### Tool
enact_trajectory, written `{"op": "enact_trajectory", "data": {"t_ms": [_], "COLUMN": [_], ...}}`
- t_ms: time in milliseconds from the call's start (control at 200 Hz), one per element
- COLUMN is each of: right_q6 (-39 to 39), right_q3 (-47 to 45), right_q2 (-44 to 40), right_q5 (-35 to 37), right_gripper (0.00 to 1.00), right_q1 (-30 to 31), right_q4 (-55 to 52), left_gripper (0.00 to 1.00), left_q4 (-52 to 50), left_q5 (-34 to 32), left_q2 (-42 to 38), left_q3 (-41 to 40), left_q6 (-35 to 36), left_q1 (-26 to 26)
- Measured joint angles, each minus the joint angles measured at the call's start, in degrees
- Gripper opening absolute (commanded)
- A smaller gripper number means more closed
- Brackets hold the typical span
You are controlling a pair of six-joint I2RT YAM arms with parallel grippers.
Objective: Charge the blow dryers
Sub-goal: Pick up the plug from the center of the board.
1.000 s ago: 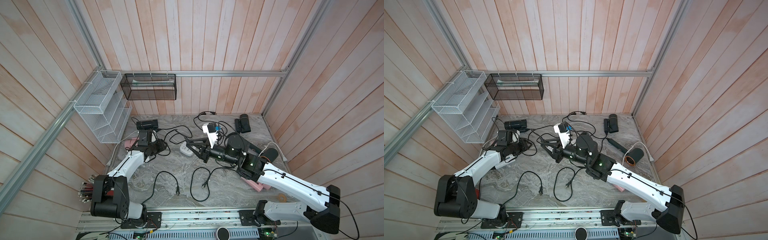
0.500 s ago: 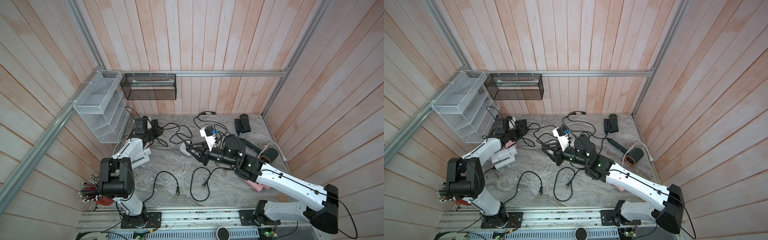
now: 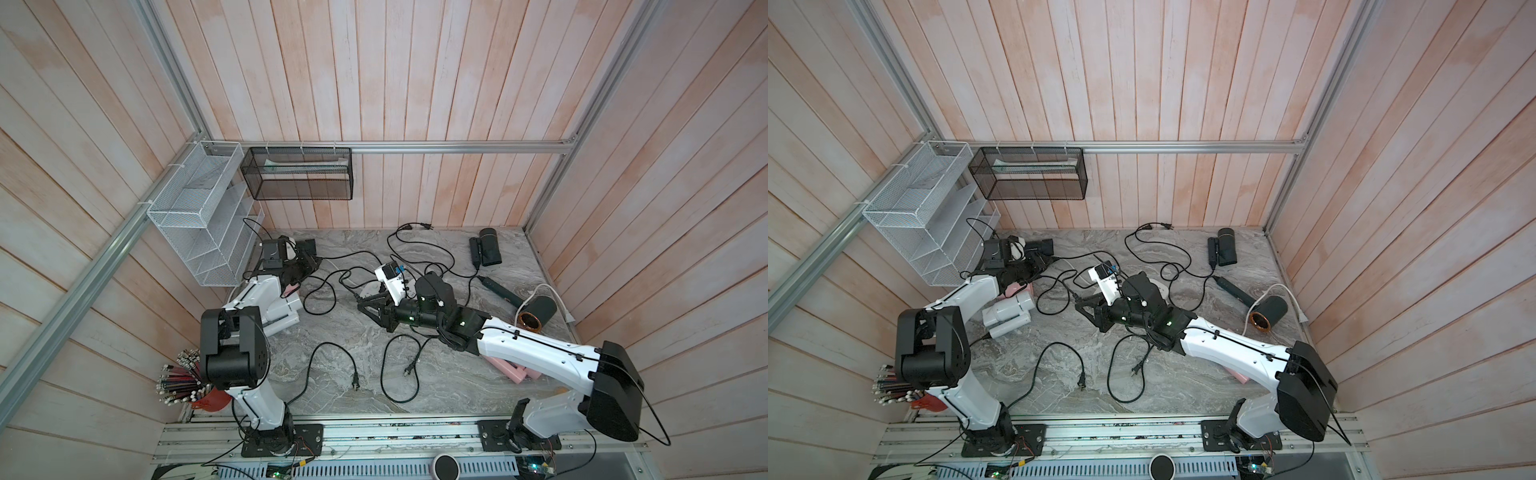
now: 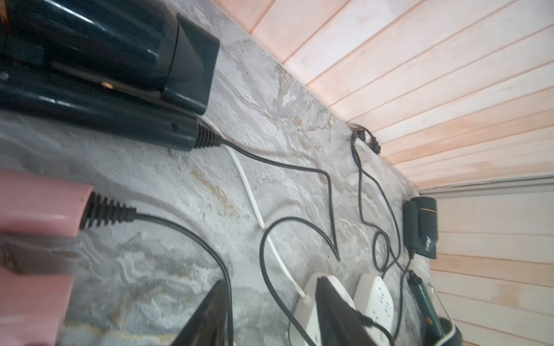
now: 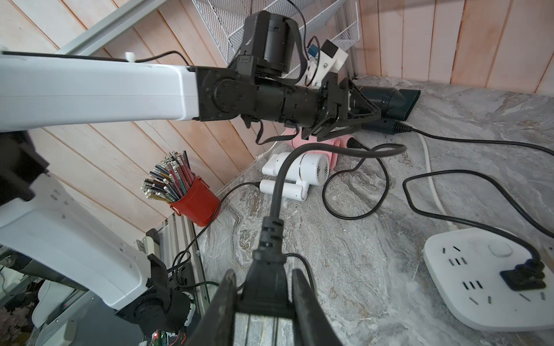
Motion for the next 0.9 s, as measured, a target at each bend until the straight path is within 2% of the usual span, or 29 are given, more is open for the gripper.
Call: {"op": "enact_trajectory", "data": {"t_ms": [220, 320, 475, 655, 900], "right_q6": [0.0, -0.3, -1.8, -4.5, -7.3], "right_q3": [0.0, 0.0, 0.0, 0.0, -0.1], "right_q2": [2.4, 3.0, 3.0, 3.2, 3.4], "right_q5": [-0.2, -0.2, 0.7, 2.4, 5.6], "right_gripper": [0.18, 0.18, 0.17, 0.14, 0.13], "right_q1": [-0.1, -0.2, -0.2, -0.3, -0.3], "right_q4": [1.1, 1.1, 1.0, 0.8, 0.4], "left_gripper": [0.52, 0.52, 0.52, 0.53, 0.52], "left_q4": [-4.4, -7.7, -12.4, -16.9, -19.2], "left_q5": [3.1, 6.4, 13.4, 19.8, 26.9], "left_q2": [-16.7, -21.3, -24.2, -25.6, -26.1], "left_q3": [-5.3, -5.8, -7.1, -7.9, -7.8], "left_q6": [-0.4, -0.2, -0.3, -1.8, -5.2], "left_q1": [-1.6, -1.7, -2.3, -7.3, -10.8]}}
